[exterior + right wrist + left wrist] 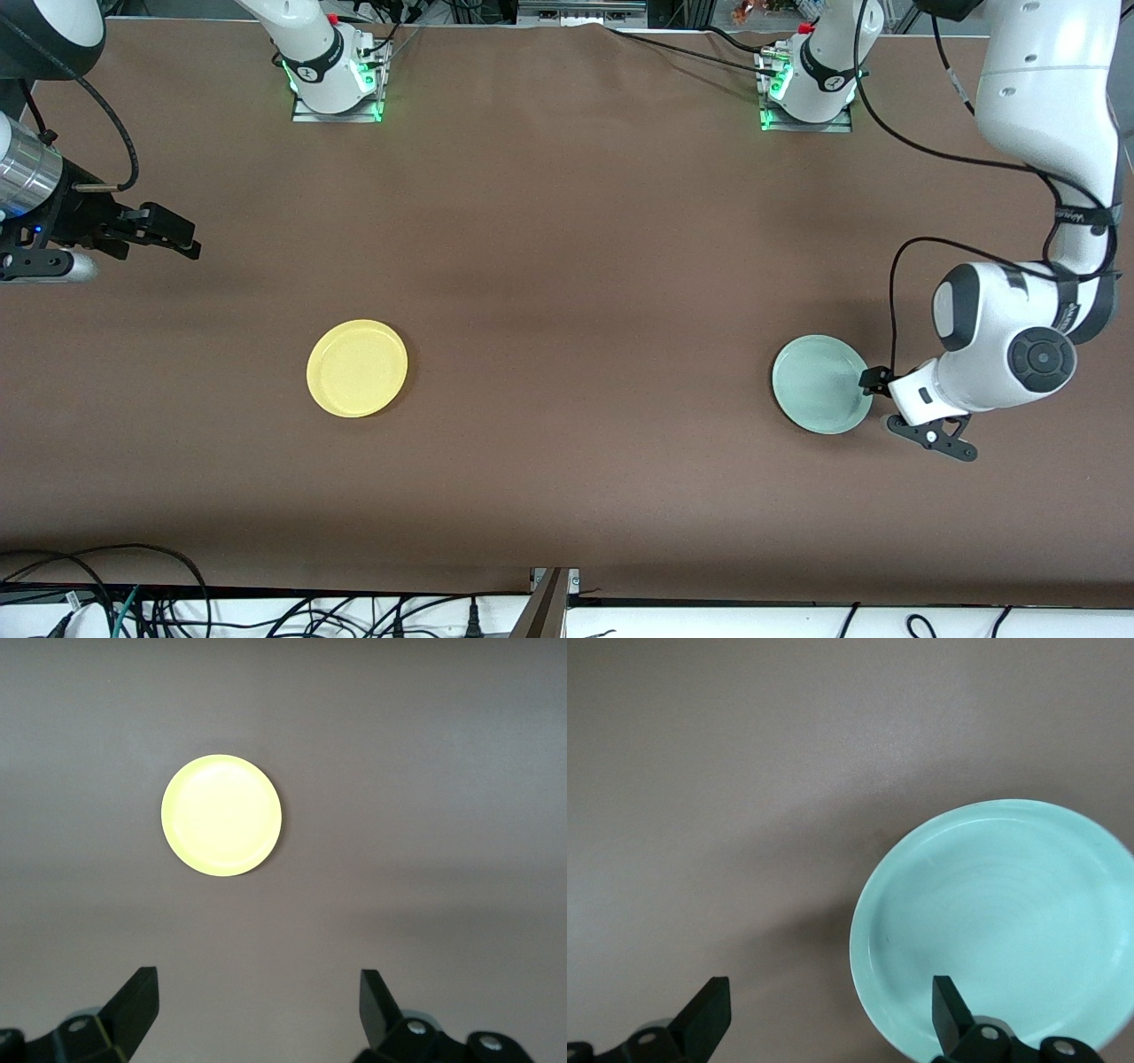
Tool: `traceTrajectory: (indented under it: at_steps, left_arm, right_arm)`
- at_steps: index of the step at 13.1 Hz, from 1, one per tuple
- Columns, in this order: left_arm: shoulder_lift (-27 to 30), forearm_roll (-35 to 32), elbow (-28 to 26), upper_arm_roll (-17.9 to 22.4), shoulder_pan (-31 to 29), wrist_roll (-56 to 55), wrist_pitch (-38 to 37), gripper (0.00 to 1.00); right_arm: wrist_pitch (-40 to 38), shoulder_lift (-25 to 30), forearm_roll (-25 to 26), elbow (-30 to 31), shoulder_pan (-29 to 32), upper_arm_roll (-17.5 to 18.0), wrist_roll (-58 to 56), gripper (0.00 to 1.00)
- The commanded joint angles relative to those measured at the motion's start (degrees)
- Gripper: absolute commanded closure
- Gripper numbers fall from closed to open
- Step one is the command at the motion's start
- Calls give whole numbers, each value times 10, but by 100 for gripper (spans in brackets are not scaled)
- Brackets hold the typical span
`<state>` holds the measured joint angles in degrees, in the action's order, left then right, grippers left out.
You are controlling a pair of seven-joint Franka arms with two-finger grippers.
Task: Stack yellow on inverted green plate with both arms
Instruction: 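Lower the left gripper to the rim of the green plate, then close the left gripper on the green plate's rim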
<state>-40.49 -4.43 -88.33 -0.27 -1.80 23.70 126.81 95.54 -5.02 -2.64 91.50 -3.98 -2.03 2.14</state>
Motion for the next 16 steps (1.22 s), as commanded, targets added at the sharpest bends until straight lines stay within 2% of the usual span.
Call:
traceTrajectory:
  at_steps: [1,4,5,6,7,8,16]
  left_arm:
    - [-21,16,-34,-9,-7,24,68,0]
    - [-46,17,-39,-9,-10,41,83,0]
    - [-46,18,-39,-9,-10,52,83,43]
    - [-44,18,-37,-9,-9,56,83,69]
    - [-44,17,-36,-9,-10,57,83,88]
    - [-42,18,-37,-9,-11,57,82,100]
    - [-28,10,-33,-8,-5,56,74,100]
  right_arm:
    - [-21,-1,9,-2,-1,3,-12,0]
    - [-33,-1,32,-4,-17,4,-38,0]
    - [-32,-1,33,-5,-18,4,-38,0]
    - [-32,-1,33,-5,-17,4,-39,0]
    - [-32,-1,33,-5,-17,3,-39,0]
    - [-32,-1,33,-5,-18,4,-35,0]
    - [-30,-3,31,-5,-17,3,-31,0]
